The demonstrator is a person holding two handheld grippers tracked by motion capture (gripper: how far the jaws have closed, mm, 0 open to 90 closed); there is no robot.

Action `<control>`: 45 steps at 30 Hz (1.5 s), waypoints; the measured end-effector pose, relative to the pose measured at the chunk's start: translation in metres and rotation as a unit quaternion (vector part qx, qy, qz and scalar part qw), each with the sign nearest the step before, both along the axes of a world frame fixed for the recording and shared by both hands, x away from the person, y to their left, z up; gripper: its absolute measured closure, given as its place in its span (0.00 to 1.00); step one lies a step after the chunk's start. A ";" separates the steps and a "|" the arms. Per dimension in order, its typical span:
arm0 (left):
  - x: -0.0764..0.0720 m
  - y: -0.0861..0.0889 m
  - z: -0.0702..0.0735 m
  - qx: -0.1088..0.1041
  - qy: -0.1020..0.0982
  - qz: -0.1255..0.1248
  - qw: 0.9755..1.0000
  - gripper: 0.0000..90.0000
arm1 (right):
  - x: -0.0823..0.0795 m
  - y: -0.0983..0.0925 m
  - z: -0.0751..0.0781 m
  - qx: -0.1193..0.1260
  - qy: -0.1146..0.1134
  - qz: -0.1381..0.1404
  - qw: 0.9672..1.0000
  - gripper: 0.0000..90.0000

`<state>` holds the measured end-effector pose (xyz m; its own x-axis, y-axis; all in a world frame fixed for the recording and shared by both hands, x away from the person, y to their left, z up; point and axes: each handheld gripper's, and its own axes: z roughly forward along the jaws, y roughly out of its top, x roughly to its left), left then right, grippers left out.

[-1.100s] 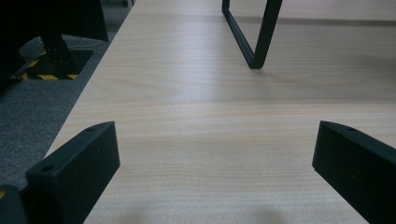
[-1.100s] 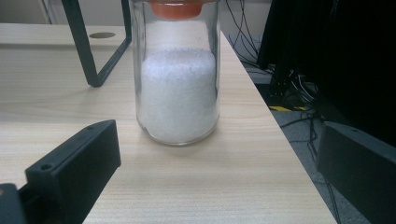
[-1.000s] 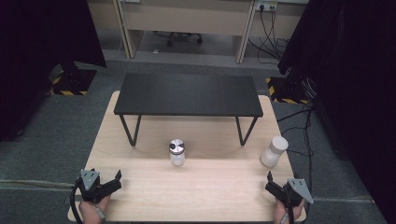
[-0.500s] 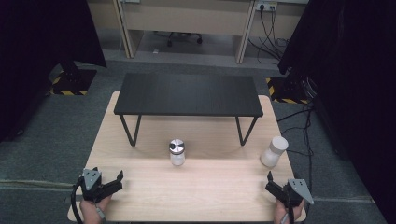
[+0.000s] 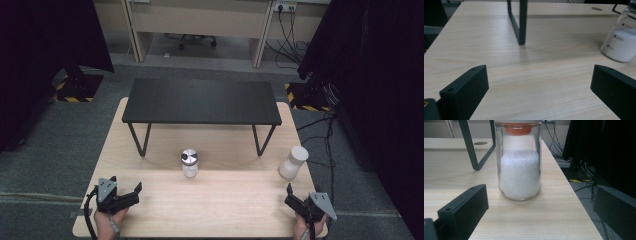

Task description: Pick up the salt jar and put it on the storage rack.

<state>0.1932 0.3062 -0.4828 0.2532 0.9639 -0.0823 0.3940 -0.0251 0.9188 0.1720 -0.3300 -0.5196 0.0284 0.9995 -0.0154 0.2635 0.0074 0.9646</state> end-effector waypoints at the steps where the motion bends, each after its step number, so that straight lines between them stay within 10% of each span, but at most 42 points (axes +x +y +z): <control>1: 0.001 -0.001 0.001 0.000 -0.001 -0.004 1.000 0.01 | 0.000 0.000 0.000 0.000 0.000 0.001 1.000 0.00; 32: 0.073 -0.082 0.020 -0.017 -0.021 -0.137 0.990 0.03 | -0.003 -0.003 -0.004 0.002 -0.014 0.007 1.000 0.00; 45: 0.109 -0.103 0.019 -0.015 -0.013 -0.157 0.987 0.03 | -0.004 -0.003 -0.004 0.003 -0.016 0.006 1.000 0.00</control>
